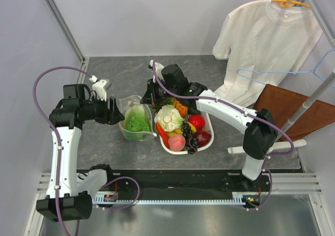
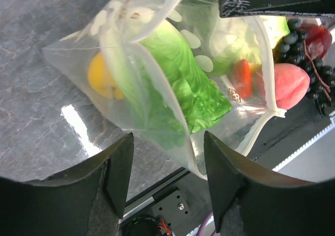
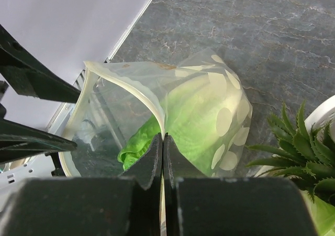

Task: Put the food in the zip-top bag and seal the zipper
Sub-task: Adjust the zipper food storage bag at the center of the board, then pick up the fake fruit from the bin.

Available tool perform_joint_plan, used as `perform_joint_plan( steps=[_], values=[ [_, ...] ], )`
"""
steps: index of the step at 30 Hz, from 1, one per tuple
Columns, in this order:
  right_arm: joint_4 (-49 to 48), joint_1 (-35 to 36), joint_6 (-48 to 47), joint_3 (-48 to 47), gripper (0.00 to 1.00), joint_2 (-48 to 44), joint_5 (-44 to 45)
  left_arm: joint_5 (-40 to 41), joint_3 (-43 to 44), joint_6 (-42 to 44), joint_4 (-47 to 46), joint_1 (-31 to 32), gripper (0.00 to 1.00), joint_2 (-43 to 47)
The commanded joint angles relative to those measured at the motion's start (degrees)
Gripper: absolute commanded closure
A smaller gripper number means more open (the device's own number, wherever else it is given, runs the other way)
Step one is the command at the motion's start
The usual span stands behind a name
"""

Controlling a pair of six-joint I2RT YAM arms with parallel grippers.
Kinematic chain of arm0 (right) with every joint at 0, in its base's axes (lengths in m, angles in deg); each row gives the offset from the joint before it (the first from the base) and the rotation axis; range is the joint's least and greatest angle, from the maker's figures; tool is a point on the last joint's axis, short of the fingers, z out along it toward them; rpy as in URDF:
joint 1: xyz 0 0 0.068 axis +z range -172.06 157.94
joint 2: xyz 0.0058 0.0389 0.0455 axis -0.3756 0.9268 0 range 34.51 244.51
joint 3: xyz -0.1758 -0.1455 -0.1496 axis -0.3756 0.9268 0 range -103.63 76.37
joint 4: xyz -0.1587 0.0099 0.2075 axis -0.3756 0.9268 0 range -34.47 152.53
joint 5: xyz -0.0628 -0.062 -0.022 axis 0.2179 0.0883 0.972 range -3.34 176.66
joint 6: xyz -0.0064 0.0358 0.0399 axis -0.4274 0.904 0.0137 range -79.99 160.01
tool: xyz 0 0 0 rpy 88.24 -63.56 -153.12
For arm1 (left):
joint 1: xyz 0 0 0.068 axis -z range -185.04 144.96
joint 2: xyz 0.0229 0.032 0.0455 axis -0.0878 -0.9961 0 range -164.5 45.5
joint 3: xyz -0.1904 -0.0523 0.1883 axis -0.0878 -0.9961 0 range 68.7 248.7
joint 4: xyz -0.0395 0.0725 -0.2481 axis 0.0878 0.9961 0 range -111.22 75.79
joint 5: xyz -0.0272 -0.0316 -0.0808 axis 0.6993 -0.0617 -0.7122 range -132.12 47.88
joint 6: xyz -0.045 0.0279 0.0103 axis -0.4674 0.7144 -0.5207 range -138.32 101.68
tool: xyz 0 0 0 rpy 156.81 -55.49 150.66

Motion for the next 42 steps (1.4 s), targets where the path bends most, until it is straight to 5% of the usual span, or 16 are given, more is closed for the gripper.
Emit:
perform_joint_plan(
  steps=[1,5,7,8,9,14,26,30,35,38,39,42],
  values=[
    [-2.46,-0.53,1.99,-0.38,1.00,-1.22,1.94,0.65,0.37,1.08,0.98,2.79,0.39,-2.26],
    [-2.38,-0.70,2.96,-0.12,1.00,-1.57,1.77,1.87,2.12,0.64,2.47,3.67,0.43,-5.15],
    [-2.38,-0.79,3.66,0.49,1.00,-2.54,1.51,2.84,4.40,0.29,4.49,3.50,0.63,-7.09],
    [-2.12,-0.79,4.01,1.10,1.00,-2.89,1.16,2.67,5.37,-0.15,5.28,3.58,0.91,-7.44],
    [-1.94,-0.79,4.79,1.46,1.00,-3.33,0.72,1.27,6.60,-0.32,5.90,3.58,0.98,-7.53],
    [-0.36,-0.79,4.38,1.29,1.00,-6.06,-1.04,-2.43,19.52,-1.38,9.33,3.58,0.98,-6.22],
    [1.14,-1.49,-3.19,3.83,0.90,-6.23,0.37,-1.73,7.05,-2.52,3.62,3.67,0.98,-8.32],
    [2.28,-2.28,-5.04,4.80,0.43,-8.16,0.63,-2.61,6.44,-3.23,2.83,3.58,0.98,-8.85],
    [4.21,-7.19,-10.47,4.36,0.33,-13.95,-3.31,-3.31,6.08,-3.05,2.48,3.59,0.98,-8.59],
    [11.14,-7.82,-24.25,6.03,0.23,-19.58,-12.44,-3.49,6.08,-3.05,2.30,3.67,0.98,-8.68],
    [15.51,-7.74,-32.38,8.47,0.03,-22.64,-15.60,-3.57,6.08,-3.14,2.30,3.67,0.98,-8.68],
    [24.82,-5.63,-42.97,12.61,0.02,-27.92,-19.41,-3.66,5.82,-3.14,1.87,3.67,0.98,-8.68]
  ],
)
